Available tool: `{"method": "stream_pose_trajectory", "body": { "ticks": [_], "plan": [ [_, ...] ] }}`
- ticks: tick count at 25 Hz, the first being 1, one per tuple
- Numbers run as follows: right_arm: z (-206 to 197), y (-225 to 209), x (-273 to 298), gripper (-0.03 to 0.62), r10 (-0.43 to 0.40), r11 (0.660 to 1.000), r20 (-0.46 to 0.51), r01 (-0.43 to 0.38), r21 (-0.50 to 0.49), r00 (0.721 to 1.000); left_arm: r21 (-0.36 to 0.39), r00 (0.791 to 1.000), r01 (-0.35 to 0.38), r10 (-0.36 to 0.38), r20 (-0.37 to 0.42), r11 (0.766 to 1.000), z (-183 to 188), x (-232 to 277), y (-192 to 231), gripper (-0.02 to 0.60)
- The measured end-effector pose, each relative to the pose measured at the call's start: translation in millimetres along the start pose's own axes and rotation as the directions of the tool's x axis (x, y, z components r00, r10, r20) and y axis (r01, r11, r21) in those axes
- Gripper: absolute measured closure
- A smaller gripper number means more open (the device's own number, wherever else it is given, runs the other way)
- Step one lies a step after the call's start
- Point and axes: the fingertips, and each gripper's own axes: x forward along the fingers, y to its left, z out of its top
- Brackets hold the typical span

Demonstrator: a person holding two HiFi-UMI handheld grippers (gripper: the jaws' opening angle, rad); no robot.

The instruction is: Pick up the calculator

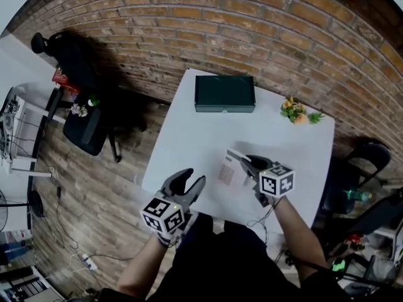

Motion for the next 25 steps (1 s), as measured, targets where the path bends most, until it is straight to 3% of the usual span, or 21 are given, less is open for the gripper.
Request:
{"method": "stream_pose_trajectory", "body": {
  "ticks": [7, 15, 25],
  "plan": [
    [18.1, -1.8, -34.5, 0.536, -0.052, 0.999, 0.090, 0.051, 0.009, 0.995, 0.015, 1.000, 0.023, -0.023, 0.007, 1.000, 4.3, 4.5, -11.6, 0.402],
    [43.7, -8.2, -77.9, 0.537, -0.076, 0.991, 0.226, 0.049, 0.124, 0.971, 0.016, 0.999, 0.041, -0.042, 0.020, 0.999, 10.3, 9.7, -24.3, 0.407],
    [80.2, 23.8, -125.9, 0.537, -0.052, 0.997, 0.331, 0.029, 0.075, 0.942, 0.018, 0.997, 0.056, -0.057, 0.042, 0.998, 26.4, 12.3, -34.6, 0.411]
  ]
}}
